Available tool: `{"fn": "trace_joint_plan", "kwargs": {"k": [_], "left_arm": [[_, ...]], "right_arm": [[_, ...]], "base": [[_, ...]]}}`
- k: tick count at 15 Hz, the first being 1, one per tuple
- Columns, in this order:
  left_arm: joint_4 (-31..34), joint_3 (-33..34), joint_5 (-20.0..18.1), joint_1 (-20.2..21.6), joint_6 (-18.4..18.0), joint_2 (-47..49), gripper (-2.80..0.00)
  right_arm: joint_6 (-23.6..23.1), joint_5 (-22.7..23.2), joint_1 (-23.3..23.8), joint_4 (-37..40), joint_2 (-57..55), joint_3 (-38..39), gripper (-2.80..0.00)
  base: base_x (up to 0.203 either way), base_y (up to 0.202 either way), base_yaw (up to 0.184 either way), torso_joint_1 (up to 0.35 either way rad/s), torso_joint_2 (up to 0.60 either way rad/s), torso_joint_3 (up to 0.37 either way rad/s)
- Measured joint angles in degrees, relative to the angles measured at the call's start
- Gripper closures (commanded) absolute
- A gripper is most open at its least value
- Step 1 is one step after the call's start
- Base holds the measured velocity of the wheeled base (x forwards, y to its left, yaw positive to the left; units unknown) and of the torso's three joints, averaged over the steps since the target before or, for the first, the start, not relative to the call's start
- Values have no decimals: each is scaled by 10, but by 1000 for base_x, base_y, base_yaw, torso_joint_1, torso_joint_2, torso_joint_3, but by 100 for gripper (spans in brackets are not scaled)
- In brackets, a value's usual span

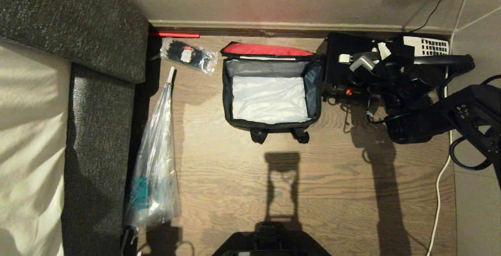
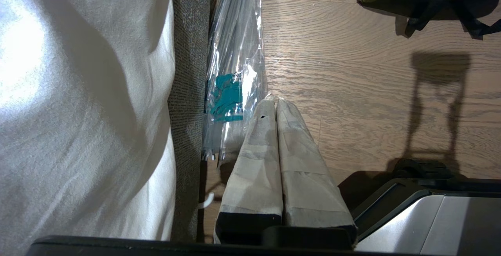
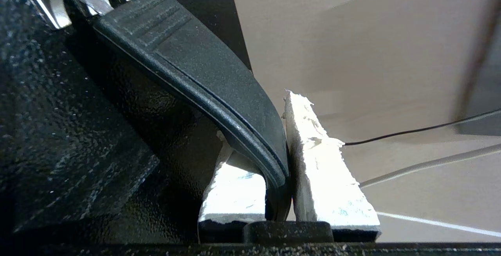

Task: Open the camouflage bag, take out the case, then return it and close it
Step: Place the black box back

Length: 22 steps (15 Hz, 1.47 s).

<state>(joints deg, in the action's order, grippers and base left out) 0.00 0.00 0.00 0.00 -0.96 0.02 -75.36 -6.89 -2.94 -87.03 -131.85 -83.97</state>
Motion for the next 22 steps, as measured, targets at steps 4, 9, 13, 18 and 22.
{"fn": "trace_joint_plan", "kwargs": {"k": [4,9,13,18,22], "left_arm": [[0,0,0,0,0,0,0],[0,0,0,0,0,0,0],[0,0,0,0,0,0,0],[0,0,0,0,0,0,0],[0,0,0,0,0,0,0]], "right_arm": [[-5,0,0,-1,21,11,0],[-15,-1,0,-1,56,43,0],[-16,-4,1,-1,89,71,0],[-25,-6,1,-1,132,93,0],[-35,-6,0,-2,169,116,0]], "base": [[0,0,0,0,0,0],[0,0,0,0,0,0],[0,0,0,0,0,0],[0,0,0,0,0,0],[0,0,0,0,0,0]]}}
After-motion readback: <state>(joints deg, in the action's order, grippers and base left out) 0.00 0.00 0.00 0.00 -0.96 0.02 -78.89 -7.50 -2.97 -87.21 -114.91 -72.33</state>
